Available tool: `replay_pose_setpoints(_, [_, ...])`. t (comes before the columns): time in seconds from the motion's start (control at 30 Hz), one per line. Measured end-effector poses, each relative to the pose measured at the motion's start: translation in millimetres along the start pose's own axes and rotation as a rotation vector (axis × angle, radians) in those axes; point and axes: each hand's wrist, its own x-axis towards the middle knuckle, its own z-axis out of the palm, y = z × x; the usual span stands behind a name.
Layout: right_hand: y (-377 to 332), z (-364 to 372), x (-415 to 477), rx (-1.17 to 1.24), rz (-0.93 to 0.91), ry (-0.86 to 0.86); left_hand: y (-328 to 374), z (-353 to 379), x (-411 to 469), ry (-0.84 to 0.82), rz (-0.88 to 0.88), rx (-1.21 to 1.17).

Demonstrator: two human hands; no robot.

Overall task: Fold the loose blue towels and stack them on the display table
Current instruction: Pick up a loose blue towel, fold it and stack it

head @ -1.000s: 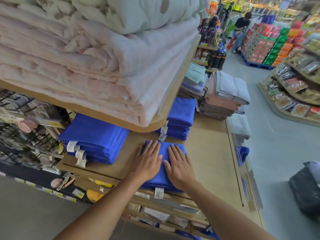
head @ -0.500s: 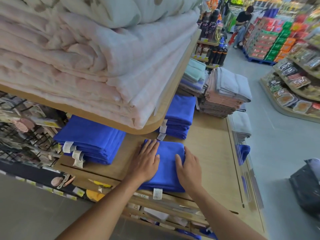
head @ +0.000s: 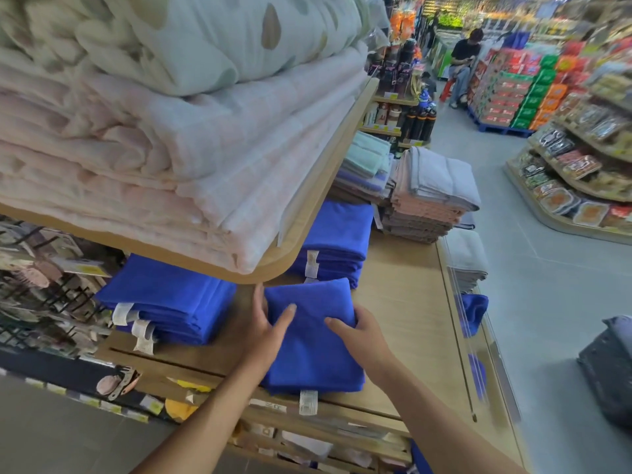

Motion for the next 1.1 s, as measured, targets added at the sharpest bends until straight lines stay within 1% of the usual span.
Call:
replay_pose_setpoints(0.03, [-6.1,-5.5,-2.8,0.010,-0.022,-0.012,9.9,0.1,-4.4,-0.014,-0.151,-0.224])
replay_pose_setpoints(0.07, [-12.9,-12.9,-5.2,0.012,-0.041,-0.025,16.1,-0.5,-6.4,-0.079,-0.295,-0.396])
replay_pose_setpoints(0.1, [-20.0,-21.1,-7.4,0.014,-0.053,-0.036,22.0,-0.7,-6.4,-0.179,-0.424,-0.492])
replay_pose_setpoints(0.13, [-26.6,-30.3,-8.1,0.018,-0.060,-0.047,26.6,-2.5,-8.5,-0.303,-0.496,-0.510])
replay_pose_setpoints(0.17, [-34.1,-39.3,-8.1,0.028,-0.061,-0.049,29.6,-3.8,-10.1,-0.412,-0.529,-0.507])
replay_pose_setpoints(0.2, [-40.9,-48.4,-6.4,0.035,-0.063,-0.046,32.4,-3.1,-10.4,-0.485,-0.549,-0.483])
replay_pose_setpoints(0.27, [-53.5,-64.3,1.0,0.064,-0.085,-0.056,38.6,2.1,-7.0,-0.541,-0.544,-0.424])
replay_pose_setpoints(0.37, [-71.8,-84.5,20.2,0.175,-0.107,-0.058,53.3,21.1,1.1,-0.597,-0.446,-0.270])
replay_pose_setpoints(0.43, [-81.9,-95.5,38.9,0.225,-0.084,-0.026,65.3,36.7,8.8,-0.571,-0.388,-0.202])
replay_pose_setpoints(0.5, [-93.0,-102.8,60.8,0.256,-0.047,-0.008,81.1,51.7,19.3,-0.474,-0.334,-0.223])
replay_pose_setpoints(0.57, [-110.5,-106.6,86.4,0.337,-0.032,-0.007,103.2,63.8,40.8,-0.364,-0.317,-0.317])
replay_pose_setpoints(0.67, [-147.3,-103.8,134.3,0.480,-0.008,-0.001,139.6,76.1,87.2,-0.257,-0.344,-0.512])
replay_pose_setpoints(0.7, [-156.4,-100.1,150.3,0.459,0.038,0.009,146.2,80.1,101.6,-0.208,-0.376,-0.568])
replay_pose_setpoints(0.77, [-157.2,-90.3,177.1,0.288,0.175,0.032,143.5,89.1,121.6,-0.099,-0.482,-0.626])
replay_pose_setpoints(0.83, [-137.4,-79.6,195.5,0.096,0.285,0.005,126.1,97.4,127.7,-0.022,-0.593,-0.585])
replay_pose_setpoints(0.87, [-124.9,-75.3,200.4,0.040,0.300,-0.005,117.4,100.2,128.1,0.000,-0.634,-0.572])
replay_pose_setpoints(0.93, [-104.6,-71.8,207.8,0.010,0.261,0.031,105.0,104.0,130.4,0.029,-0.665,-0.604])
replay_pose_setpoints(1.0, [-95.7,-72.3,213.4,0.012,0.196,0.053,99.9,103.2,133.5,0.050,-0.626,-0.647])
replay_pose_setpoints(1.1, [-88.3,-72.5,216.1,0.062,0.168,0.051,95.2,99.9,131.9,0.082,-0.546,-0.630])
